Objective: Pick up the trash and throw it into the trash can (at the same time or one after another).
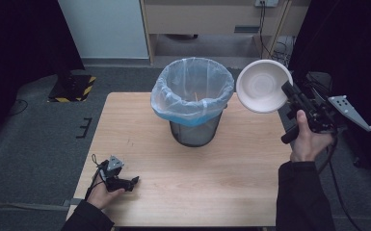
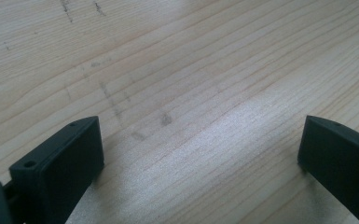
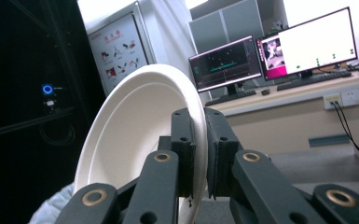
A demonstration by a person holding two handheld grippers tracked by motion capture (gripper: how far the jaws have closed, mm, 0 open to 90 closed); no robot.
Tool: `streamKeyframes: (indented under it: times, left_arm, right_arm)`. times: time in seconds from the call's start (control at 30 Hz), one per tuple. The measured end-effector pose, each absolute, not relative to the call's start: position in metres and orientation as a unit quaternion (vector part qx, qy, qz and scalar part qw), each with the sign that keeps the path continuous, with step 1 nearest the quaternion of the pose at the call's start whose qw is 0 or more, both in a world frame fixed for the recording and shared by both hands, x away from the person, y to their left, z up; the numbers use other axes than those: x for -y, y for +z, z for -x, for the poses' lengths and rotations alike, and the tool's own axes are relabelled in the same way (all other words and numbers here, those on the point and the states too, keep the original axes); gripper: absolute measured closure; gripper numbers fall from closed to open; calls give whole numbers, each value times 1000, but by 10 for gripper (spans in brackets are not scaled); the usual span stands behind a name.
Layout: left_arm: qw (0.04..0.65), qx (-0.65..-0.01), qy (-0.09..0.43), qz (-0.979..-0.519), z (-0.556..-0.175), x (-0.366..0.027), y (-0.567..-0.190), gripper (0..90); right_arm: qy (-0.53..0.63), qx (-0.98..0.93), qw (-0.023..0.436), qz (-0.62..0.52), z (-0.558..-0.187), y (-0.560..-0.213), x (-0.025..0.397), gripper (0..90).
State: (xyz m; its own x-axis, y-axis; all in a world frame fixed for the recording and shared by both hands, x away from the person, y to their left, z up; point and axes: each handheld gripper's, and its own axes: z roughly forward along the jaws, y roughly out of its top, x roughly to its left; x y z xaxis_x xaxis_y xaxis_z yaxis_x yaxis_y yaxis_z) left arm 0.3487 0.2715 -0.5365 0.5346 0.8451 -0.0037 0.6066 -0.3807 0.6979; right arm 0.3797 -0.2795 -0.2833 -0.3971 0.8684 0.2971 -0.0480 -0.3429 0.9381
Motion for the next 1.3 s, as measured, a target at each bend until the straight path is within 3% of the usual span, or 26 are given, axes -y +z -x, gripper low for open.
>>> streamKeyframes:
  times: [0.67,1.3]
  left_arm:
    - [331,-447,180,-811,-349,-272,-536,0]
    - [332,-447,180,-811,-349,-271,-537,0]
  right_arm:
    - [697,-473,337,-421,-419,-253,237,838]
    - [679,-498,335,-423,-458,-263,194,838]
